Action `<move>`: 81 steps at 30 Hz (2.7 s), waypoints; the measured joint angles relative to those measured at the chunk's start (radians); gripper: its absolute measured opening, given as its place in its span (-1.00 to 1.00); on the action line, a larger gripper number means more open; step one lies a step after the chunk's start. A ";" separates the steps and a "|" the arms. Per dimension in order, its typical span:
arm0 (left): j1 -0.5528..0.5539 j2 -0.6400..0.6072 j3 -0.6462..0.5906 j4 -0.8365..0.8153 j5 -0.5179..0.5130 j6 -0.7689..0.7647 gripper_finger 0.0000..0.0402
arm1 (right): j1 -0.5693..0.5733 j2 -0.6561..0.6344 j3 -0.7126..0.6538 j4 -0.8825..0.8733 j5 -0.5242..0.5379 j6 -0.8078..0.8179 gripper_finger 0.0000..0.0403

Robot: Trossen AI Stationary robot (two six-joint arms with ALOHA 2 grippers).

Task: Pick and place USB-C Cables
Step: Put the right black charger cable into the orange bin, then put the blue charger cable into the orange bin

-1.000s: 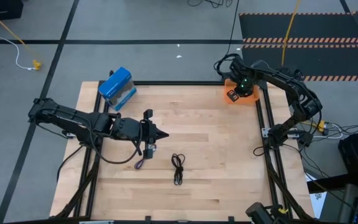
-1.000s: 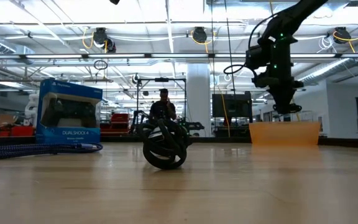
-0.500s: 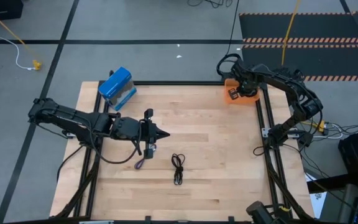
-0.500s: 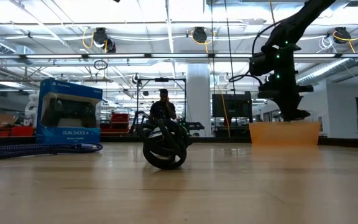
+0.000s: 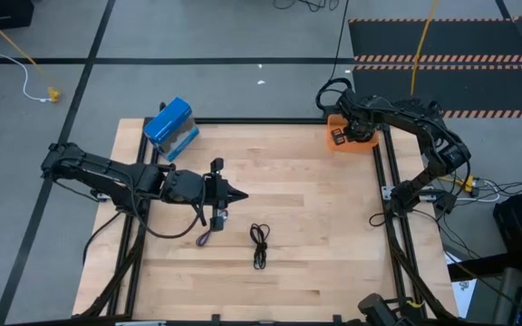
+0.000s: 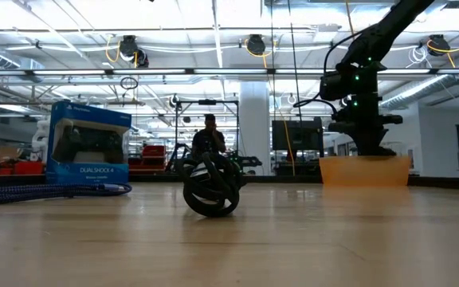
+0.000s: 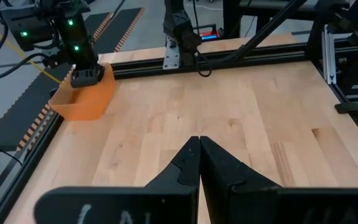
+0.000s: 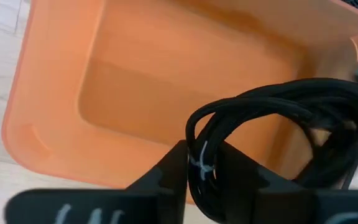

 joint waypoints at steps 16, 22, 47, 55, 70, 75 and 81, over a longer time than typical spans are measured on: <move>0.000 0.000 0.000 0.000 0.000 0.001 -0.95 | 0.042 -0.061 0.000 -0.002 -0.005 0.000 -0.14; 0.000 0.000 0.000 0.000 0.000 0.001 -0.95 | 0.155 -0.201 -0.001 -0.017 -0.051 0.020 -0.14; -0.064 0.050 0.001 -0.423 -0.034 -0.518 -0.95 | 0.797 -0.546 -0.272 0.256 -0.055 0.088 -0.14; -0.083 0.199 0.000 -0.583 -0.009 -0.796 -0.64 | 0.860 -0.546 -0.272 0.247 -0.055 0.078 -0.14; -0.080 0.431 0.000 -0.681 0.128 -1.029 -0.17 | 0.985 -0.545 -0.272 0.294 -0.046 0.157 -0.14; -0.080 0.484 0.000 -0.681 0.168 -1.044 -0.15 | 1.013 -0.543 -0.272 0.322 -0.038 0.157 -0.14; -0.087 0.520 -0.001 -0.681 0.171 -1.048 -0.15 | 1.045 -0.542 -0.272 0.325 0.005 0.157 -0.14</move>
